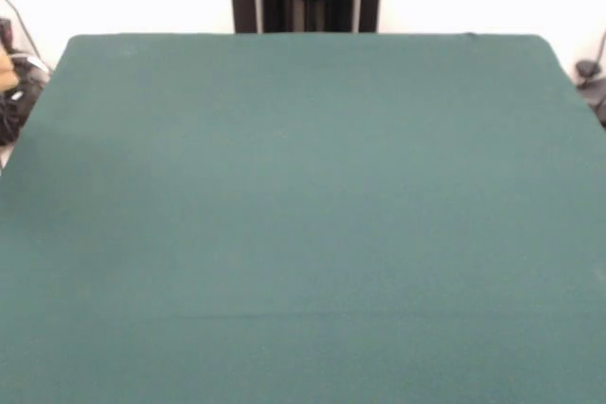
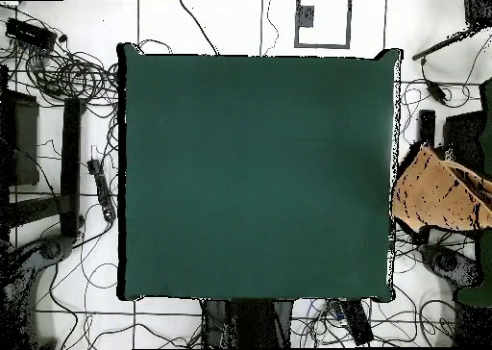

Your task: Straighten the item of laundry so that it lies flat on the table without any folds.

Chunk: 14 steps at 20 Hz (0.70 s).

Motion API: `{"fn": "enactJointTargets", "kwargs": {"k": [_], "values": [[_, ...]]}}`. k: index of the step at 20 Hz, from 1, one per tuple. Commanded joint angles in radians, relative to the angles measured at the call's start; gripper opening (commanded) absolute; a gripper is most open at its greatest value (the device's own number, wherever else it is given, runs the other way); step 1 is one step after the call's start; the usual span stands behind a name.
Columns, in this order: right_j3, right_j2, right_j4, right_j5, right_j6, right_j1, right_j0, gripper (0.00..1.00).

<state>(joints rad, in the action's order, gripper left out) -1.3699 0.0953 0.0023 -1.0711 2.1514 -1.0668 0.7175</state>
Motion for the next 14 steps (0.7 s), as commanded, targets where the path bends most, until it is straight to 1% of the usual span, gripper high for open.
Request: {"fn": "enactJointTargets", "kwargs": {"k": [1,7,11,14], "values": [[-0.221,-0.155,-0.005,0.073,-0.325,0.025,0.021,0.0],[-0.27,-0.173,-0.01,0.146,-0.268,0.027,0.028,0.0],[-0.325,-0.203,-0.003,0.26,-0.239,0.045,0.042,0.0],[-0.349,-0.225,-0.002,0.31,-0.228,0.059,0.058,0.0]]}}
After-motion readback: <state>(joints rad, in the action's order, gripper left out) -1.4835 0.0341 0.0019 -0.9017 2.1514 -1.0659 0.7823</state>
